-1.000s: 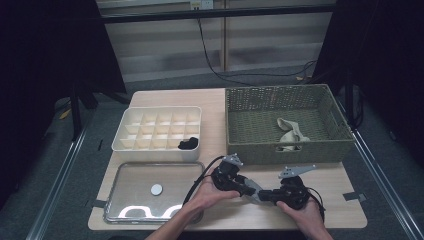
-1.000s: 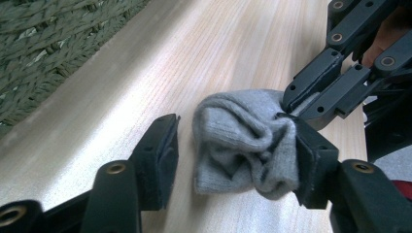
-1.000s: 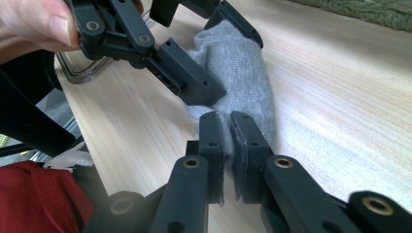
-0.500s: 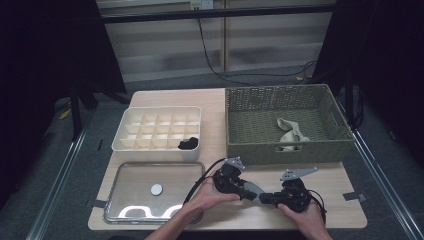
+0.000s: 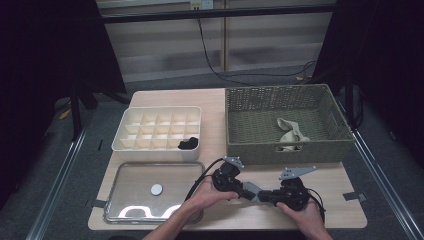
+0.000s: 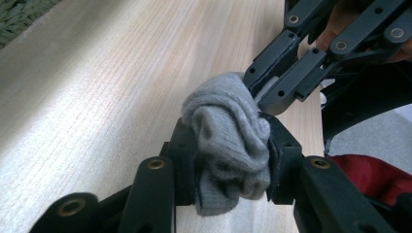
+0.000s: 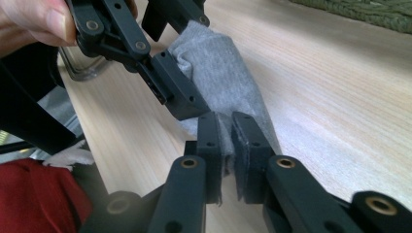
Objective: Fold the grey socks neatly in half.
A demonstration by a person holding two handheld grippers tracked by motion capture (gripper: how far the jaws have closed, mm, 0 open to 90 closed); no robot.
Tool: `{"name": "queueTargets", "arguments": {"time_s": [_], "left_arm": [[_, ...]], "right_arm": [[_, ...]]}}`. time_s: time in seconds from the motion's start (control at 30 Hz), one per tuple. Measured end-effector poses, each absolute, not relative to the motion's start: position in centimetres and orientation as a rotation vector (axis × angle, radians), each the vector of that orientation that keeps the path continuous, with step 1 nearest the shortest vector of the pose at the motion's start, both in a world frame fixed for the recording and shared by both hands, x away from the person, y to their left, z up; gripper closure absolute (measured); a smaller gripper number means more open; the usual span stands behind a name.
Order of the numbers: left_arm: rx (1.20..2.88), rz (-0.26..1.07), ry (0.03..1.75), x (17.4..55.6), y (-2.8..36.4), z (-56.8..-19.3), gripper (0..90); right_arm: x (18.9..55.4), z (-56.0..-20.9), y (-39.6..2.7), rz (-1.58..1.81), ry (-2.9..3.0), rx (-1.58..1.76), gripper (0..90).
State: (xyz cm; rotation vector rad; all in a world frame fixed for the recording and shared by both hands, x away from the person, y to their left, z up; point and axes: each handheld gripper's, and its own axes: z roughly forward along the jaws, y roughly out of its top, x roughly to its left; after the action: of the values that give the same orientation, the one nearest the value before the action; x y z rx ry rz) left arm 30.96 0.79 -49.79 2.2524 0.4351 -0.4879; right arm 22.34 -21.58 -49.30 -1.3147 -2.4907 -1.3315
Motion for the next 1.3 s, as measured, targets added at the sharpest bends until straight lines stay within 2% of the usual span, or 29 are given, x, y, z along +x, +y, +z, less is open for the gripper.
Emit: {"name": "queueTargets", "arguments": {"time_s": [0.17,0.47,0.57,0.7,0.87,1.0,1.3], "left_arm": [[2.283,-0.463,0.436,30.9,0.9,-49.2,64.2],[2.299,-0.440,0.419,31.0,1.7,-48.7,64.1],[2.294,-0.439,0.443,30.8,1.9,-48.5,64.0],[2.311,-0.412,0.450,31.0,2.5,-48.2,64.0],[2.306,-0.416,0.459,31.3,3.2,-48.1,64.1],[2.312,-0.396,0.473,31.3,3.8,-47.5,64.1],[2.290,-0.347,0.512,32.3,6.2,-46.3,64.1]], "right_arm": [[22.3,-49.2,-21.5,-1.358,-2.483,-1.294,74.9],[22.2,-48.6,-22.1,-1.457,-2.481,-1.288,57.4],[22.1,-48.5,-22.1,-1.470,-2.486,-1.287,55.3],[22.0,-48.3,-22.3,-1.521,-2.478,-1.326,39.2],[22.2,-48.1,-22.5,-1.552,-2.452,-1.365,25.9],[22.3,-48.1,-22.8,-1.568,-2.432,-1.393,21.4],[22.4,-47.9,-23.2,-1.597,-2.420,-1.432,17.0]]}}
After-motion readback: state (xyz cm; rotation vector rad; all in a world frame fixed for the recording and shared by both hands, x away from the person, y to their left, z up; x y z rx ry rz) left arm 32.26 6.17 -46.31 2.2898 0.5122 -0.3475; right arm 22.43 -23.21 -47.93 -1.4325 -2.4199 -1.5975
